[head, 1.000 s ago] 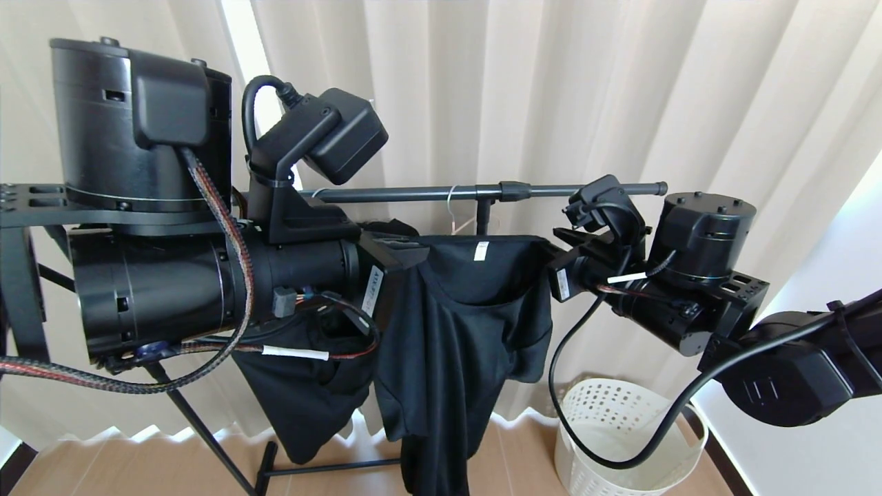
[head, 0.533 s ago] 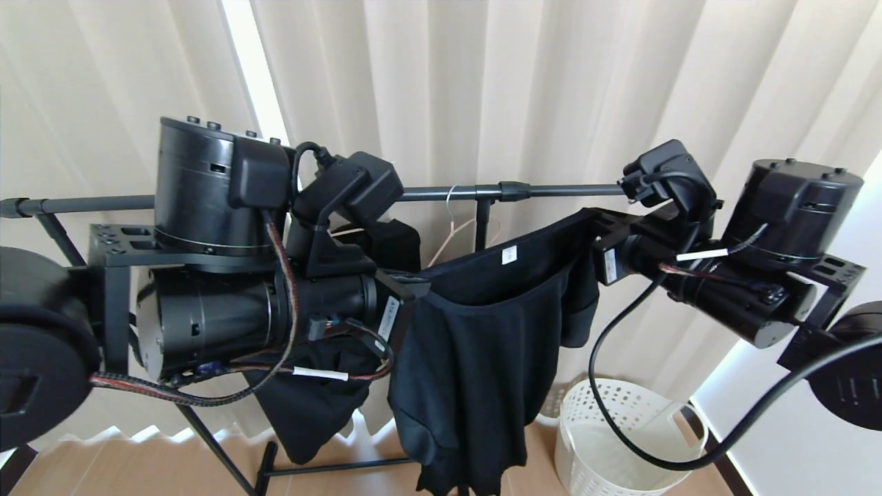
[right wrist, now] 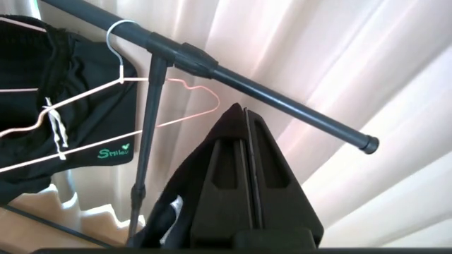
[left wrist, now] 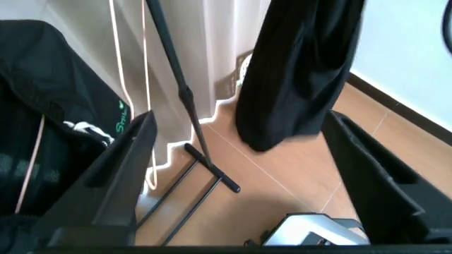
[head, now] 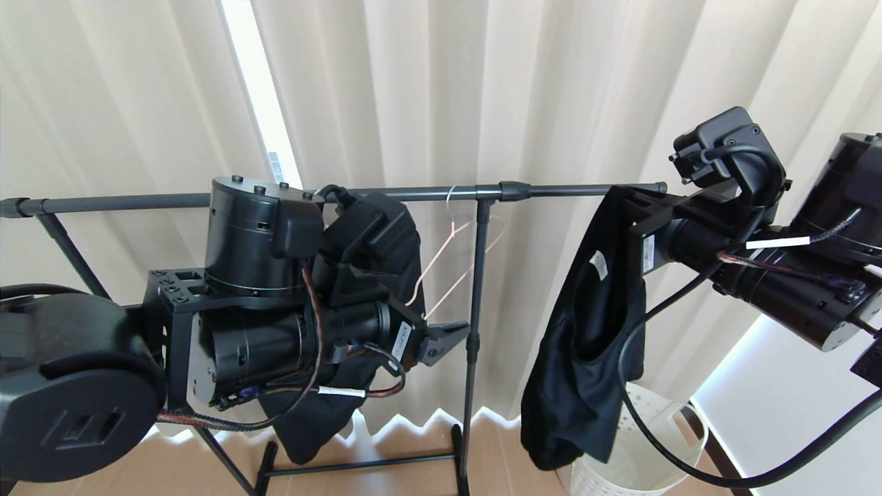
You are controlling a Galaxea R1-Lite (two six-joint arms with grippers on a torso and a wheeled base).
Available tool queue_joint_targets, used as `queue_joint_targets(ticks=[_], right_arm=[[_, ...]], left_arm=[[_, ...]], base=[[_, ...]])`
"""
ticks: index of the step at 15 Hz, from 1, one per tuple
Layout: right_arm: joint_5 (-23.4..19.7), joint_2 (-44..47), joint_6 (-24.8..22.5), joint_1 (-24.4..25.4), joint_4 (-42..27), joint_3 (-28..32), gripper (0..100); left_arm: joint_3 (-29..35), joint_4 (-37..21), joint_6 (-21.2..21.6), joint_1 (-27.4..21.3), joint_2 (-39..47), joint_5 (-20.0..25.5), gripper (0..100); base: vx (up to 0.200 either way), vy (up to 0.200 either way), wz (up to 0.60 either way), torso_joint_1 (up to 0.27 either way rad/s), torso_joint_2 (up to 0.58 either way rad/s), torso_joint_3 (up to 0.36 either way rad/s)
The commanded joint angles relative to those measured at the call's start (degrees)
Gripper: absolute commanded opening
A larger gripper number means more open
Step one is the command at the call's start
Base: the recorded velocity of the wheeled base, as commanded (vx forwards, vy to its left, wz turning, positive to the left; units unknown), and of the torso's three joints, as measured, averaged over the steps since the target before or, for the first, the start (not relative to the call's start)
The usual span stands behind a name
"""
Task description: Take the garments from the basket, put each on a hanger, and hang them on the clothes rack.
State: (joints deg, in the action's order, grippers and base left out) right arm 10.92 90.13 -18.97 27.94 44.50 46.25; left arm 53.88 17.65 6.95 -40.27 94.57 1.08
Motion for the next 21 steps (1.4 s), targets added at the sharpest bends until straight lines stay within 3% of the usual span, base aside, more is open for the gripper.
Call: queue_joint_targets(ticks=[1,3,5,13,21], right_arm=[[-0.02,-0.39,-0.28,0.10,0.06,-0.11,0],[-0.02,-0.65,-0.28,0.10,0.24,-0.64,0],[-0.02,-2.06,-0.37,0.10,0.06,-1.16,0],[-0.11,-2.23,-0.37,0.10,0.06,-1.25,0],[-0.11,-1.53,-0.37,0.10,0.06,-0.90,0]], left_arm=[[-0.09,0.89,0.35,1.33,2.02,0.06,100],[0.70,7.48,7.11,7.57,8.35,0.32,100],[1.93,12.49,9.14,10.47,12.65,2.17,100],[13.79,13.29,8.78,11.70,27.77,2.78,100],[18.36,14.08,8.61,13.55,33.75,3.05,100]], base=[[0.000,0.000,0.00,0.000,0.00,0.000],[0.000,0.000,0.00,0.000,0.00,0.000],[0.000,0.000,0.00,0.000,0.00,0.000],[0.000,0.000,0.00,0.000,0.00,0.000],[0.000,0.000,0.00,0.000,0.00,0.000]])
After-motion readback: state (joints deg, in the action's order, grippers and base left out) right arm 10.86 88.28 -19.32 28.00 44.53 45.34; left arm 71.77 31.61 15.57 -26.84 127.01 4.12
